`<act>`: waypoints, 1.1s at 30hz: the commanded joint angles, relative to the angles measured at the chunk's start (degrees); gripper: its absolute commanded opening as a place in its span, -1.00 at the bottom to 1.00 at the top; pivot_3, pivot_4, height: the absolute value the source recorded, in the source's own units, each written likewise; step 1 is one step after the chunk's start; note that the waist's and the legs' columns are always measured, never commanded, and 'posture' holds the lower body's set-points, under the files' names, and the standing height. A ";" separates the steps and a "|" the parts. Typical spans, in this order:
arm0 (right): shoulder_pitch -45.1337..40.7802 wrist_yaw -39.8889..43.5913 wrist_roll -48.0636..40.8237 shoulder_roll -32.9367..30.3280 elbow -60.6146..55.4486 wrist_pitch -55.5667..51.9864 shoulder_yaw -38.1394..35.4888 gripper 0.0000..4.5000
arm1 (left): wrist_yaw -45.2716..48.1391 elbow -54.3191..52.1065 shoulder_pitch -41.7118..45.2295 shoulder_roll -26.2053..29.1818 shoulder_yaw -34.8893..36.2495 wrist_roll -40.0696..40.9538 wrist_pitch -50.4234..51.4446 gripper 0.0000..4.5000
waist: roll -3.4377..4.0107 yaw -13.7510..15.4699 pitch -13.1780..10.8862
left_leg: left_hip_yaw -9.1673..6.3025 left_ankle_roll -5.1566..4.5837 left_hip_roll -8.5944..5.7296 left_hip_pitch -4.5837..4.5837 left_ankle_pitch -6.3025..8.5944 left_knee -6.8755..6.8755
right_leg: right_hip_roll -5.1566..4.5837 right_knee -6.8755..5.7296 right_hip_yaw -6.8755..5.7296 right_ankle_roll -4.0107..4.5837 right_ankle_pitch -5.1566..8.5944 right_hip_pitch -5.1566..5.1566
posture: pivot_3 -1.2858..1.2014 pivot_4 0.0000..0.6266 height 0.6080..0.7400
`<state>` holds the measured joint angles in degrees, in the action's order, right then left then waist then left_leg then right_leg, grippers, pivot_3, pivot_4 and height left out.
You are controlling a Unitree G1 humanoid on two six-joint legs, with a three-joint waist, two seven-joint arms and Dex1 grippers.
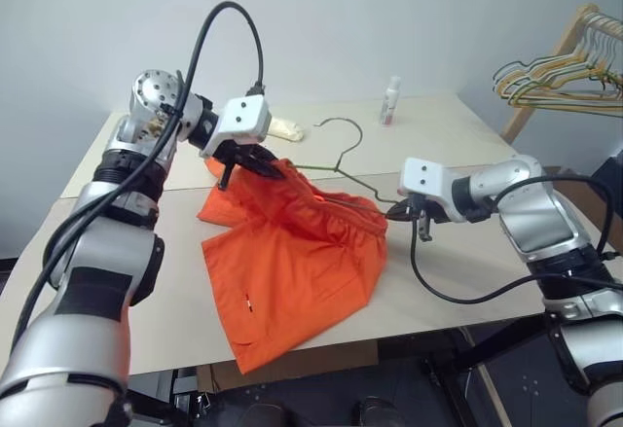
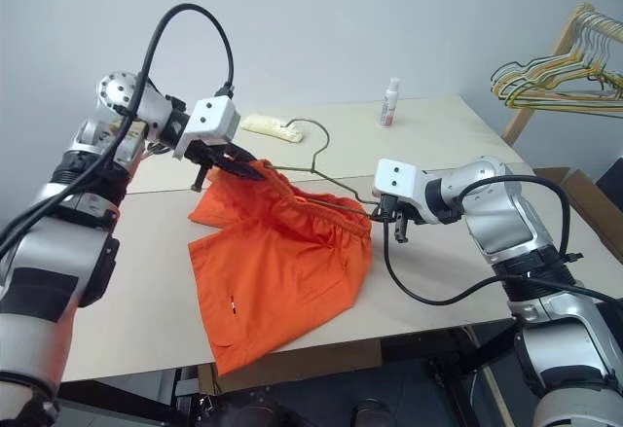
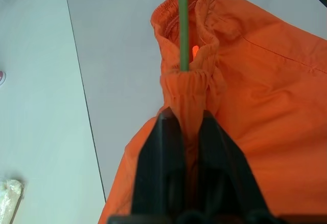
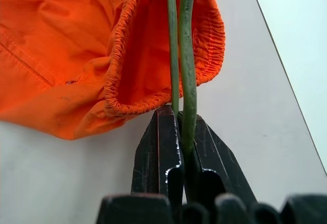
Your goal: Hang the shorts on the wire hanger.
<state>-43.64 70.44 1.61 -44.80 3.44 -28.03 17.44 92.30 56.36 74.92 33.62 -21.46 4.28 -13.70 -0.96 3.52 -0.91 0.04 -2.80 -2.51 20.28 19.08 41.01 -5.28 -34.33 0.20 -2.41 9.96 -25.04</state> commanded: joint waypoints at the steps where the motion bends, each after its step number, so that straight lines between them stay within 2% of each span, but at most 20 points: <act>1: -1.45 -0.47 -1.16 0.21 -3.12 -0.77 -1.70 -1.00 | 0.20 0.32 0.36 -0.13 0.34 -2.47 -1.70 -1.00 | 0.00 -0.01 0.00 | 0.00 0.00 0.00 0.00 0.00 0.00 | 0.00 0.00 0.00 0.00 0.00 0.00 | 0.14 -1.00 1.00; 6: -1.04 0.17 -1.71 -0.33 -3.92 0.80 -2.06 -1.00 | -2.24 0.77 0.02 -0.50 1.23 -5.50 -2.92 -1.00 | 0.00 0.00 0.00 | 0.01 0.00 0.00 0.00 0.00 0.02 | 0.00 -0.02 0.00 0.00 0.00 0.00 | 0.14 -1.00 1.00; 8: 0.69 -2.91 -0.57 -0.19 -4.41 7.84 -3.34 -1.00 | -2.24 0.46 -0.23 -0.31 1.87 -5.85 -3.28 -1.00 | 0.00 0.01 0.00 | 0.01 0.00 0.00 0.00 0.00 0.02 | 0.00 -0.02 0.00 0.00 0.00 0.00 | 0.13 -1.00 1.00; 10: 1.29 -4.21 -0.63 0.05 -4.01 10.05 -4.03 -1.00 | -2.27 -0.04 -0.48 -0.11 2.79 -5.76 -3.40 -1.00 | 0.00 -0.05 0.00 | 0.01 0.00 0.00 -0.01 0.00 0.01 | 0.00 -0.02 0.00 0.00 0.00 0.01 | 0.13 -1.00 1.00; 14: 2.25 -4.23 -1.31 -1.13 -3.98 10.86 -4.49 -0.50 | -3.63 -0.86 -0.99 0.61 4.12 -6.29 -3.50 -1.00 | -0.01 -0.46 0.00 | 0.04 0.03 -0.01 -0.02 -0.02 0.03 | 0.00 -0.08 0.04 -0.01 0.00 -0.01 | 0.13 -1.00 1.00; 15: 2.45 -4.24 -1.56 -1.40 -4.15 10.33 -4.81 -0.30 | -3.59 -1.03 -1.10 0.72 4.43 -6.35 -3.42 -1.00 | -0.01 -0.52 0.00 | 0.04 0.03 0.00 -0.02 -0.02 0.03 | 0.00 -0.09 0.04 -0.01 -0.01 -0.01 | 0.13 -1.00 1.00; 23: 9.58 -4.91 -7.20 -6.62 -7.39 2.40 -13.71 0.92 | -4.56 -0.97 -2.45 2.07 6.70 -6.20 -3.95 -1.00 | -0.02 -0.52 -0.01 | 0.04 -0.01 -0.01 -0.01 0.00 0.14 | -0.02 -0.18 0.07 -0.01 0.00 0.00 | 0.12 -1.00 1.00; 28: 16.05 -7.13 -12.31 -6.37 -10.74 -4.95 -19.16 0.92 | -4.47 -1.44 -2.60 2.53 7.80 -5.84 -3.55 -1.00 | -0.03 -0.54 0.00 | 0.05 -0.11 0.01 -0.02 0.06 0.28 | -0.01 -0.31 0.10 -0.01 0.00 0.02 | 0.12 -1.00 1.00; 33: 21.23 -13.98 -16.05 1.90 -15.19 -11.39 -17.80 0.92 | -4.05 -2.37 -3.19 3.05 8.66 -5.80 -3.34 -1.00 | -0.08 -1.04 0.03 | 0.11 -0.16 0.05 -0.10 0.09 0.29 | 0.03 -0.43 0.20 -0.01 0.00 0.04 | 0.12 -1.00 1.00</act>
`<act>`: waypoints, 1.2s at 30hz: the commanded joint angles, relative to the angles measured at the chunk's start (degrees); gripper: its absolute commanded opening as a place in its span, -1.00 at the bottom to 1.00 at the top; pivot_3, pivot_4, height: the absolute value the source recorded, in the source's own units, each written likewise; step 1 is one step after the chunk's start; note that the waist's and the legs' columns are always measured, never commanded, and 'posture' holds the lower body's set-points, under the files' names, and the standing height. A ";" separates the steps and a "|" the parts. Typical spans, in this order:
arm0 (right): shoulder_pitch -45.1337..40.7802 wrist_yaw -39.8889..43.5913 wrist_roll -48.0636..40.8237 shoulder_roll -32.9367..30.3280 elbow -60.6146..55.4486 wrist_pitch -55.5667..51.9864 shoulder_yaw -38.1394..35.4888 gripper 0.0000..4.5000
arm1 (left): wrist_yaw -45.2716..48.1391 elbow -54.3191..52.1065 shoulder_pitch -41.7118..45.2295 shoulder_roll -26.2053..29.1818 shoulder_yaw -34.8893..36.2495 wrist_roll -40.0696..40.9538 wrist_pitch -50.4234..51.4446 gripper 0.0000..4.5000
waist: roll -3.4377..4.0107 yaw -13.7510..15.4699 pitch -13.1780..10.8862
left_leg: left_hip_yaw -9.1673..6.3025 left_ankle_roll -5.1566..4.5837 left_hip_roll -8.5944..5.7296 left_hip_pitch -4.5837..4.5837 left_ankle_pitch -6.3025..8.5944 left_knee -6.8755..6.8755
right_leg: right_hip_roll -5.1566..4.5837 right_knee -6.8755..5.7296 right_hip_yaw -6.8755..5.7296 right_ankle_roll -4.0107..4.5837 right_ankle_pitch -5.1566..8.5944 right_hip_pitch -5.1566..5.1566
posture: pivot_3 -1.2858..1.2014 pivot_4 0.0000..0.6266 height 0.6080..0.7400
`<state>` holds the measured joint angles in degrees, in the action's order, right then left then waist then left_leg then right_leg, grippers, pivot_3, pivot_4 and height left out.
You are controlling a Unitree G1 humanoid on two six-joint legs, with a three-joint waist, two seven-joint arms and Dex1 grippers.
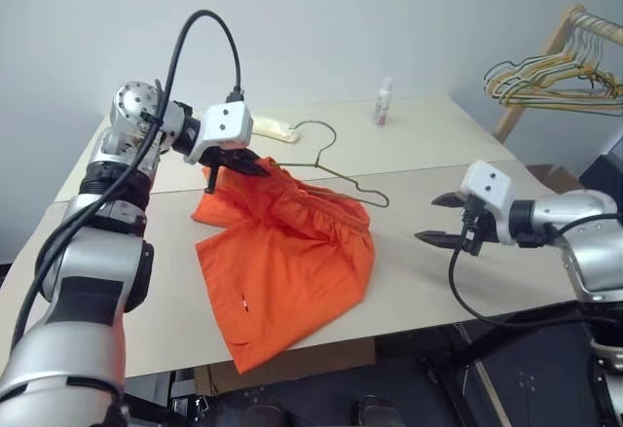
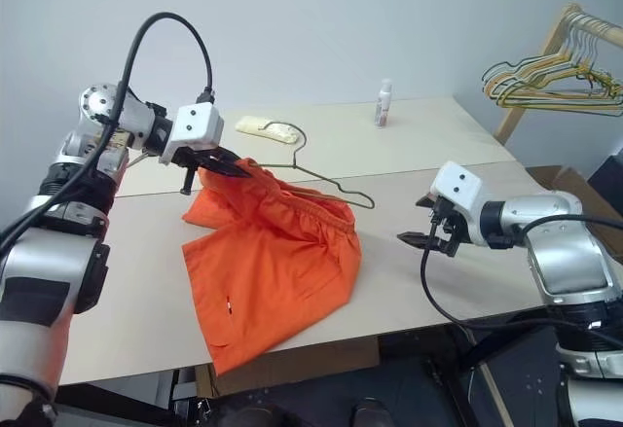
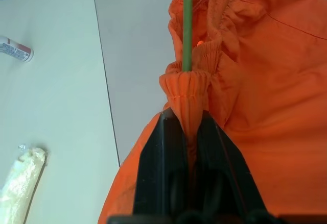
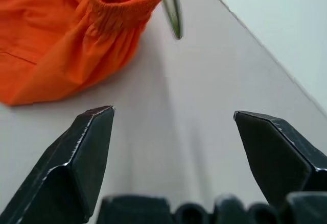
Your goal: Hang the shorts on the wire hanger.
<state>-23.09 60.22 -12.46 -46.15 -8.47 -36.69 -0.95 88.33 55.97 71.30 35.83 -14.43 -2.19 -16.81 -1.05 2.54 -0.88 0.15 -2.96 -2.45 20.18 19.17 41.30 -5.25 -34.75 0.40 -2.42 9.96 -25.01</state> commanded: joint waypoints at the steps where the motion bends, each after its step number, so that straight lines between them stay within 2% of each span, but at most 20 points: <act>1: 1.08 -5.47 -1.83 5.28 -3.63 -3.73 1.58 0.92 | 0.01 -2.22 0.20 0.88 1.74 0.71 -0.14 -1.00 | 0.00 -0.09 0.00 | 0.02 -0.01 0.00 0.00 0.00 0.02 | -0.01 -0.04 0.02 0.00 0.00 0.00 | 0.12 -1.00 1.00; 8: 1.13 -13.72 -2.03 15.18 -4.45 -5.14 4.96 0.92 | -0.22 -4.11 -1.28 0.81 2.41 0.89 0.83 -1.00 | -0.01 -0.07 -0.01 | 0.00 0.01 -0.06 0.01 -0.01 0.08 | -0.03 -0.08 0.03 -0.02 0.02 -0.02 | 0.13 -1.00 1.00; 12: -0.07 -16.39 -2.50 18.60 -2.96 -6.07 5.04 0.92 | -0.53 -4.68 -1.65 0.79 2.72 0.97 1.34 -1.00 | -0.01 0.03 -0.01 | -0.02 0.03 -0.08 0.01 -0.01 0.10 | -0.04 -0.09 0.02 -0.02 0.02 -0.02 | 0.14 -1.00 1.00; 16: -0.35 -18.50 -2.04 19.77 -1.64 -7.32 6.28 0.59 | -0.63 -5.11 -1.94 1.00 3.07 1.07 1.53 -1.00 | -0.02 0.03 -0.01 | -0.03 0.03 -0.10 0.01 -0.02 0.09 | -0.04 -0.09 0.01 -0.03 0.02 -0.02 | 0.14 -1.00 1.00; 21: -0.66 -21.25 -3.27 21.12 -0.15 -10.35 5.00 -0.26 | -0.29 -4.99 -1.96 1.47 3.80 1.35 1.88 -1.00 | -0.02 -0.10 -0.01 | -0.02 0.04 -0.10 0.00 -0.02 0.09 | -0.04 -0.11 0.02 -0.03 0.02 -0.02 | 0.14 -1.00 1.00; 26: -0.40 -21.14 -6.23 21.21 0.17 -10.79 2.06 -0.99 | 2.75 -4.83 -2.24 2.56 4.57 2.48 1.47 -1.00 | -0.01 -0.17 -0.01 | -0.02 0.04 -0.10 0.00 -0.02 0.09 | -0.04 -0.11 0.02 -0.03 0.02 -0.02 | 0.14 -1.00 1.00; 28: -0.10 -19.05 -8.05 19.88 0.14 -11.04 1.14 -0.99 | 3.97 -5.73 -2.67 3.61 4.15 4.32 0.72 -1.00 | -0.01 -0.25 -0.01 | -0.02 0.04 -0.10 0.00 -0.02 0.09 | -0.04 -0.11 0.02 -0.03 0.02 -0.02 | 0.13 -1.00 1.00; 32: -0.69 -14.27 -14.84 17.11 0.64 -14.20 -3.48 -0.99 | 4.17 -10.11 -4.17 7.23 0.90 13.73 2.42 -1.00 | -0.02 -0.36 -0.02 | -0.02 0.02 -0.08 0.01 -0.01 0.09 | -0.04 -0.11 0.03 -0.03 0.02 -0.04 | 0.13 -1.00 1.00; 36: -0.25 -8.51 -16.41 11.88 1.88 -11.82 -3.59 -0.99 | 4.17 -12.11 -4.92 10.52 -1.96 19.10 2.70 -1.00 | -0.02 -0.21 -0.02 | -0.04 -0.09 0.00 0.01 0.05 0.12 | -0.08 -0.11 0.04 -0.04 0.02 -0.03 | 0.13 -1.00 1.00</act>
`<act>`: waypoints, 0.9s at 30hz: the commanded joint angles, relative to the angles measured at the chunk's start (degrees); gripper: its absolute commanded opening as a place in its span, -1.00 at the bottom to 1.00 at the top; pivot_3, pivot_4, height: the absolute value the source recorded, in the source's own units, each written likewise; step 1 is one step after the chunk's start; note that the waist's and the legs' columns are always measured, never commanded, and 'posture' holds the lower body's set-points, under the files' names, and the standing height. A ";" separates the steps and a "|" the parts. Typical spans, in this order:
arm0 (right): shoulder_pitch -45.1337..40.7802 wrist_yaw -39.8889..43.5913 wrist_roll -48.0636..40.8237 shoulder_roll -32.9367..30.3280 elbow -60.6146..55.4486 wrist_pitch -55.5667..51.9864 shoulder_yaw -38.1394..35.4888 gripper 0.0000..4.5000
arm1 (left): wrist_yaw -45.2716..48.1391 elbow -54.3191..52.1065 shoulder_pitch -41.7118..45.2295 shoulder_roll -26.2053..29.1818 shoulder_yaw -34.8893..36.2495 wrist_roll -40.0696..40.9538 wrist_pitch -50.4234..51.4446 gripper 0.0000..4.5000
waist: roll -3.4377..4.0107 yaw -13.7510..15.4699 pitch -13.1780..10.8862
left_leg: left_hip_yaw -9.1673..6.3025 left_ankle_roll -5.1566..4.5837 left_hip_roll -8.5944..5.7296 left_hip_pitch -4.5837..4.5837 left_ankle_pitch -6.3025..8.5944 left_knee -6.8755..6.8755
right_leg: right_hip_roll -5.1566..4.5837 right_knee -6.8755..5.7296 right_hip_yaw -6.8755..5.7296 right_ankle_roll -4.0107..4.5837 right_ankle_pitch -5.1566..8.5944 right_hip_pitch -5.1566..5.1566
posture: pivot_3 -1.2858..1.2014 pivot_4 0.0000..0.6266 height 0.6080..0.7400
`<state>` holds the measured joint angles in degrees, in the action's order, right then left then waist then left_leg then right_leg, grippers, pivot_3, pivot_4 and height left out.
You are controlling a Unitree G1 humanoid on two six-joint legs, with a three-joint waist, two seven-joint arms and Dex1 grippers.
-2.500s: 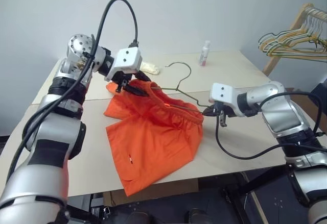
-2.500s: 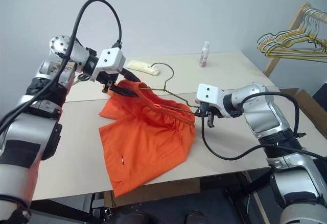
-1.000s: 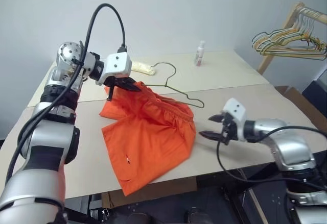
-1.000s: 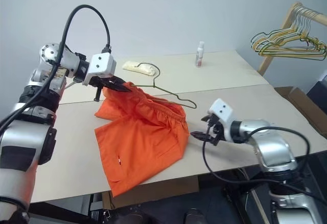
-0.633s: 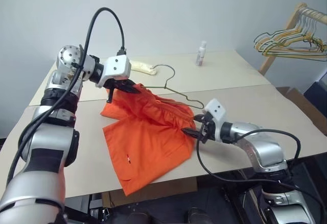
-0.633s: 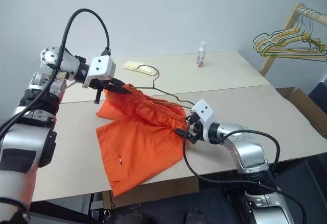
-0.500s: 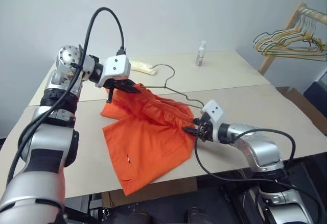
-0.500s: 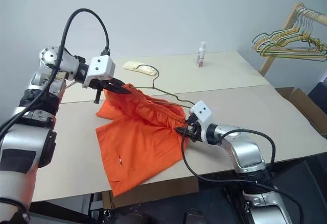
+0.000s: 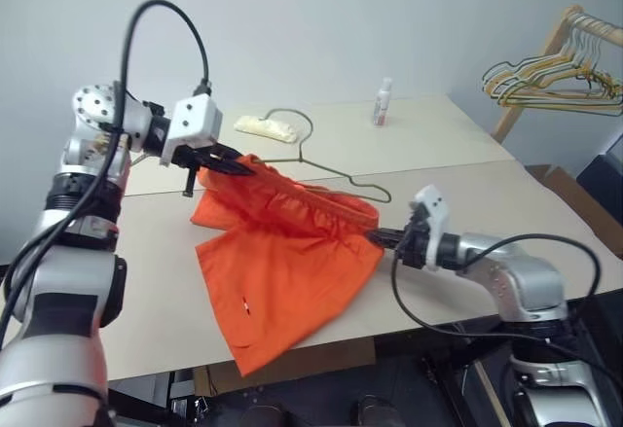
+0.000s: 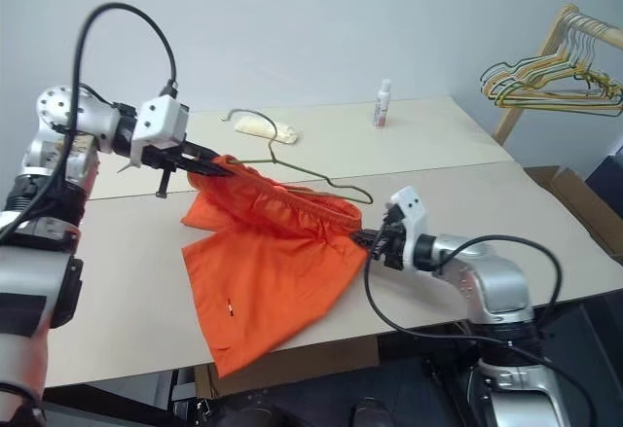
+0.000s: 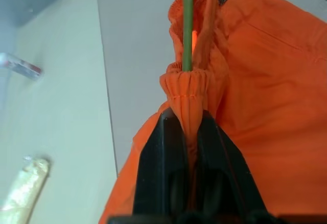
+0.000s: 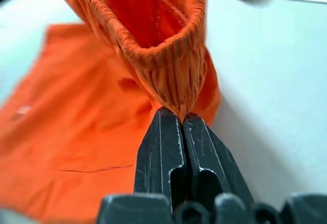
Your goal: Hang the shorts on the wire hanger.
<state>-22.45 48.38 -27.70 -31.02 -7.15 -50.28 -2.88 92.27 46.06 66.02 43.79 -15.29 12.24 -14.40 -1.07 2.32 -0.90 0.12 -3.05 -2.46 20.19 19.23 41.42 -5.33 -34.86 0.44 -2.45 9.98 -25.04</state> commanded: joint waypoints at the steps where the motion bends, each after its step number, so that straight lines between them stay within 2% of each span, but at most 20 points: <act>1: -0.97 4.12 -1.13 -4.20 1.34 2.21 -1.50 -0.99 | 0.23 -2.57 0.23 3.19 -1.73 5.92 0.57 -1.00 | 0.00 0.00 0.00 | 0.00 -0.18 0.00 -0.01 0.10 0.01 | 0.00 -0.01 0.00 0.00 0.00 0.01 | 0.13 -1.00 1.00; 5: -1.25 6.69 -0.16 -6.99 3.92 4.78 -0.65 -0.99 | 0.23 -4.57 -0.58 5.43 -3.86 10.49 2.25 -1.00 | 0.00 -0.02 0.00 | 0.03 -0.21 -0.05 -0.04 0.12 0.04 | 0.03 -0.05 0.01 -0.02 0.01 0.03 | 0.14 -1.00 1.00; 13: -2.11 10.01 0.57 -10.67 6.90 8.79 -0.20 -0.99 | 0.23 -4.87 -1.34 7.67 -6.74 10.86 0.97 -1.00 | 0.00 0.01 0.00 | 0.04 -0.15 -0.07 -0.02 0.09 0.11 | 0.03 -0.05 0.02 -0.04 0.03 0.03 | 0.14 -1.00 1.00; 19: -1.53 11.35 1.78 -12.59 6.54 12.17 0.82 -0.99 | 0.23 -2.12 -0.96 6.70 -6.81 7.31 0.19 -1.00 | -0.01 0.14 0.00 | 0.04 -0.13 -0.08 -0.01 0.08 0.14 | 0.03 -0.04 0.01 -0.04 0.03 0.03 | 0.14 -1.00 1.00; 27: -0.65 13.42 7.61 -17.37 0.76 22.61 2.95 -0.99 | -1.04 -0.66 0.52 3.29 -3.42 -0.26 -2.70 -1.00 | -0.02 0.47 -0.01 | 0.07 -0.13 -0.11 0.03 0.08 0.22 | 0.02 -0.04 0.02 -0.07 0.05 0.04 | 0.13 -1.00 1.00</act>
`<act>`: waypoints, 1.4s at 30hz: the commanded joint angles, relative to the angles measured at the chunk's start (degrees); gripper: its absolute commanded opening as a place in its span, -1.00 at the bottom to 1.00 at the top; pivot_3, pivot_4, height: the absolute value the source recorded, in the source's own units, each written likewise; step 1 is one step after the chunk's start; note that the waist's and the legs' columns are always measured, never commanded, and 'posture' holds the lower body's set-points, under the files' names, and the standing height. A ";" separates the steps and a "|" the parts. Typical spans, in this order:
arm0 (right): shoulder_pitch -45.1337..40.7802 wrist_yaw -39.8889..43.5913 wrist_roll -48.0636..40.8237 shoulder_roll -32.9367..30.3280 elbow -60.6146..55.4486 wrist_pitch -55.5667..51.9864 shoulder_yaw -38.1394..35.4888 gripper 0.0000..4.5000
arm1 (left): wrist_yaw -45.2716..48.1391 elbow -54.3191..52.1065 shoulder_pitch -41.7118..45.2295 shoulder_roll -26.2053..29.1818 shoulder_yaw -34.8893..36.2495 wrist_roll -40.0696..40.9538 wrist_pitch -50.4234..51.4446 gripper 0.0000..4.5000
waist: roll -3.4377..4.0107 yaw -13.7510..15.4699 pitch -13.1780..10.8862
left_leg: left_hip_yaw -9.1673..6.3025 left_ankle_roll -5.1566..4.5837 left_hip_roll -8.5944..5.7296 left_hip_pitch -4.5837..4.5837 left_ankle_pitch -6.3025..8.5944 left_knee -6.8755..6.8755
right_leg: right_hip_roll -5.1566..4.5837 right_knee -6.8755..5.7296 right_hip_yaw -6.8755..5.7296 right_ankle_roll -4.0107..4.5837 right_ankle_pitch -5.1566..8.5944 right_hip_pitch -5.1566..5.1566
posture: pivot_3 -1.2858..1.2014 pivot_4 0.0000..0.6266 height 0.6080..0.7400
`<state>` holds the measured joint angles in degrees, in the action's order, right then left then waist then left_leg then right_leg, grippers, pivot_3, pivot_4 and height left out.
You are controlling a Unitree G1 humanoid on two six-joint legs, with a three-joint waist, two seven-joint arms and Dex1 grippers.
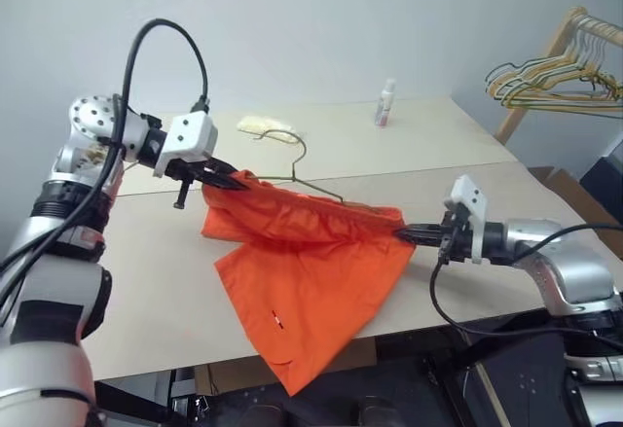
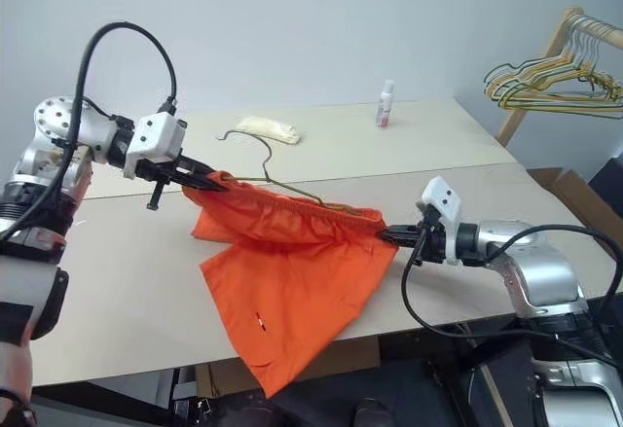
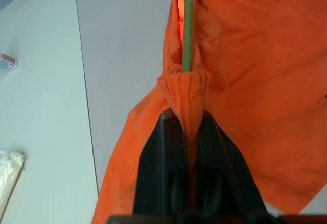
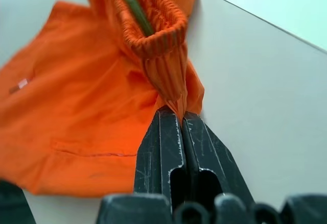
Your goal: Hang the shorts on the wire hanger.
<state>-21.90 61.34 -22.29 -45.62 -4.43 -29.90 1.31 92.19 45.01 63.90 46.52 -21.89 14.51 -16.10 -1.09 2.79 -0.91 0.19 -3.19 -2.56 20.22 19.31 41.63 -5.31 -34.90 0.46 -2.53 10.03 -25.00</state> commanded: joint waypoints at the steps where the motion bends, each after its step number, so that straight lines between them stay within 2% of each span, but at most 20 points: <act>1: -2.13 0.64 2.71 -3.62 -2.69 2.50 -0.96 -0.99 | -1.83 0.46 3.02 0.21 3.27 -3.93 -1.44 -1.00 | 0.00 0.00 0.00 | 0.01 0.00 0.00 0.00 0.00 0.00 | 0.00 0.00 0.01 0.00 0.00 0.00 | 0.13 -1.00 1.00; 9: -11.98 2.03 10.06 -7.47 -2.31 8.67 2.78 -0.99 | -7.77 4.59 7.27 -4.45 4.54 -11.06 -3.94 -1.00 | -0.02 -0.04 -0.01 | 0.02 -0.02 0.00 0.00 0.01 0.05 | 0.00 0.01 0.01 -0.01 0.01 0.02 | 0.12 -1.00 1.00; 14: -17.01 2.65 12.97 -7.18 -1.63 9.42 5.18 -0.99 | -8.29 4.21 8.27 -6.62 6.21 -11.32 -4.53 -1.00 | -0.02 -0.14 -0.01 | 0.04 -0.01 -0.01 0.02 0.01 0.05 | -0.02 0.01 0.03 -0.01 0.00 0.00 | 0.12 -1.00 1.00; 23: -16.01 1.23 16.48 -4.00 -2.15 19.09 6.42 -0.99 | -6.44 0.25 5.10 -7.01 7.49 -11.98 -4.06 -1.00 | -0.02 -0.19 -0.01 | 0.04 0.00 -0.01 0.03 0.01 0.05 | -0.02 0.01 0.03 -0.02 0.00 -0.01 | 0.13 -1.00 1.00; 27: -15.73 1.97 16.00 -2.65 -2.50 19.72 6.64 -0.54 | -6.47 -0.57 4.31 -7.29 7.96 -12.24 -3.47 -1.00 | -0.02 -0.17 -0.01 | 0.04 0.01 -0.01 0.02 0.00 0.05 | -0.02 0.00 0.03 -0.02 0.00 -0.01 | 0.13 -1.00 1.00; 34: -15.99 0.29 16.79 0.94 -0.48 16.42 7.45 0.59 | -6.26 -2.52 3.18 -7.96 9.46 -10.82 -0.97 -1.00 | -0.02 -0.19 -0.01 | 0.03 0.01 -0.01 0.02 0.00 0.05 | -0.01 0.00 0.03 -0.02 0.00 -0.01 | 0.13 -1.00 1.00; 37: -15.94 -0.20 15.39 2.28 0.53 12.61 7.17 0.99 | -6.30 -3.26 2.73 -7.80 9.65 -11.24 -0.59 -1.00 | -0.02 -0.18 -0.01 | 0.03 0.01 -0.01 0.02 0.00 0.05 | -0.02 0.00 0.03 -0.02 0.00 -0.01 | 0.13 -1.00 1.00; 42: -16.31 -2.00 14.31 4.28 1.20 7.37 6.14 0.99 | -6.51 -3.12 2.16 -7.68 9.82 -11.95 -1.14 -1.00 | -0.01 -0.19 -0.01 | 0.03 0.03 -0.01 0.02 -0.01 0.05 | -0.02 -0.01 0.03 -0.02 0.00 -0.01 | 0.13 -1.00 1.00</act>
<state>-37.16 60.44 -6.49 -41.47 -2.68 -21.03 9.79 86.06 43.36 65.37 38.39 -13.69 2.13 -16.96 -1.10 2.61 -0.92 0.22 -3.15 -2.57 20.24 19.30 41.68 -5.33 -34.91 0.49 -2.54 10.03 -25.02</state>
